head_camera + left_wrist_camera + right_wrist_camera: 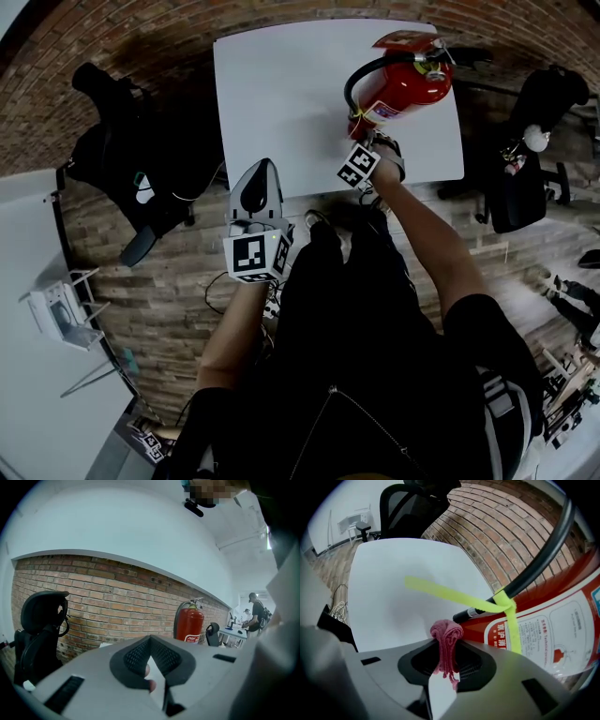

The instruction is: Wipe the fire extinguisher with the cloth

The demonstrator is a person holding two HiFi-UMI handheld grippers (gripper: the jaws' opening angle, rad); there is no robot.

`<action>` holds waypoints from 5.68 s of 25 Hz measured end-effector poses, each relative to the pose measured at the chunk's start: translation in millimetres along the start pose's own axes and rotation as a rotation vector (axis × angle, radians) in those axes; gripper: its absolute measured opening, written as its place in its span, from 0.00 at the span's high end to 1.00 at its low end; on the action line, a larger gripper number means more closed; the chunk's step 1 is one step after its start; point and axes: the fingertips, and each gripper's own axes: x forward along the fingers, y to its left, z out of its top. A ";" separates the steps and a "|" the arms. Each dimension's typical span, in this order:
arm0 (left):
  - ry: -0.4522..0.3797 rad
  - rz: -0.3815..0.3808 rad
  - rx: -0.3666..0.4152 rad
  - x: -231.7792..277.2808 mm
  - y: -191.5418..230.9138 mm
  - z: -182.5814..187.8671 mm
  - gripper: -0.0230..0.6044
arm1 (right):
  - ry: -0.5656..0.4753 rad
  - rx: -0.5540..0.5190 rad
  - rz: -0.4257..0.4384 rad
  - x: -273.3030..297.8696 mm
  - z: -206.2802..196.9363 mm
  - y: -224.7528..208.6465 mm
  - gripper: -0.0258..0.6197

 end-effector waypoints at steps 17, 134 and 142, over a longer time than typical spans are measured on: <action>-0.056 -0.022 0.001 -12.0 -7.4 21.3 0.95 | -0.036 -0.009 -0.069 -62.5 6.4 -34.0 0.80; -0.154 0.253 0.048 87.0 -214.3 84.6 0.95 | -0.853 -0.227 -0.465 -262.2 -69.8 -276.5 0.80; -0.119 0.191 0.054 91.1 -225.3 85.7 0.95 | -0.912 0.127 -0.049 -259.7 -101.1 -257.2 0.80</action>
